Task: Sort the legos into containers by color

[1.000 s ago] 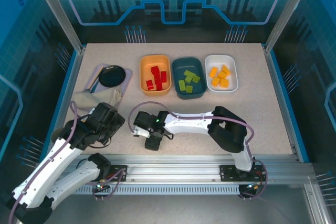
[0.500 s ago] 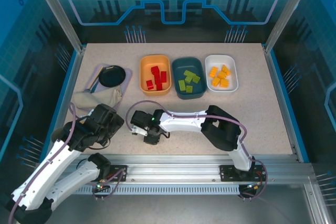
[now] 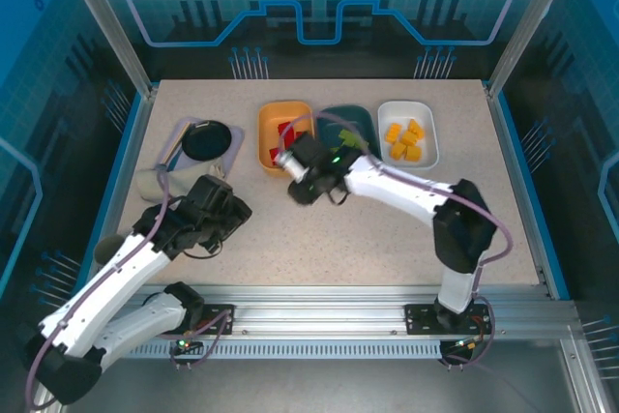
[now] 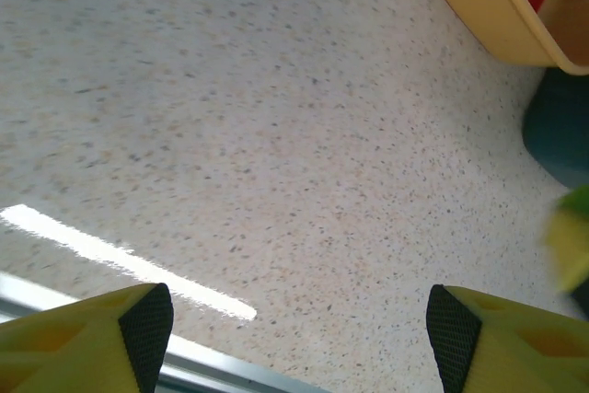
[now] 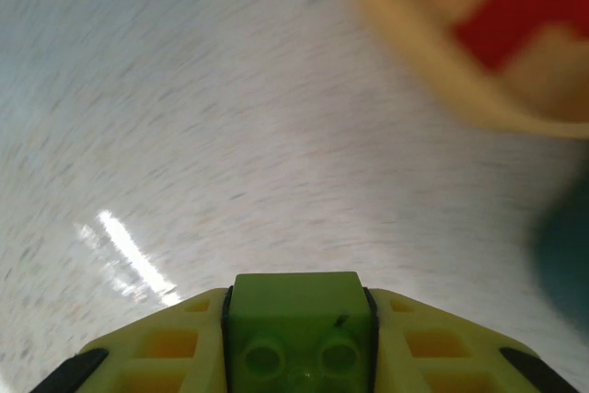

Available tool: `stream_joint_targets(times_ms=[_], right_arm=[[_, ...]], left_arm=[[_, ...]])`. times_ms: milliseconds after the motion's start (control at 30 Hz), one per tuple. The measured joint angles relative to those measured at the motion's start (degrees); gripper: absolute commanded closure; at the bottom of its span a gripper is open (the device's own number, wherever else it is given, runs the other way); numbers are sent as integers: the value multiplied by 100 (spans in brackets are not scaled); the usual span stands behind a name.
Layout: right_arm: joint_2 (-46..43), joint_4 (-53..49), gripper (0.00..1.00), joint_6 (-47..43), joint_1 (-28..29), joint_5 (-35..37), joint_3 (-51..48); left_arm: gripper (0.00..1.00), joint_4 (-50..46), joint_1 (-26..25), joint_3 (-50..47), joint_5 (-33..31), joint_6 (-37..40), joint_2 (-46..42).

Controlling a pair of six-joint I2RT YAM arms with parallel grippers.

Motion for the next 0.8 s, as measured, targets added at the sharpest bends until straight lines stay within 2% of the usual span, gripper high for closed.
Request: stream_joint_targets(times_ms=[133,267,467,800], right_arm=[[46,138,77,645,-1064,-96,267],[662,173,77,1202,-1698,-111,955],[2004,72,76,1733,-2103,-203,2293],[3720,-505,69,1818,-2317,-669,4369]], left_arm=[[23,472,-9,304,168,350,807],[23,896,-17,774,262,649,1502],[23,1222,-33,1298,319,990,2170],[23,1268,-63,1386,321,1123,2249]])
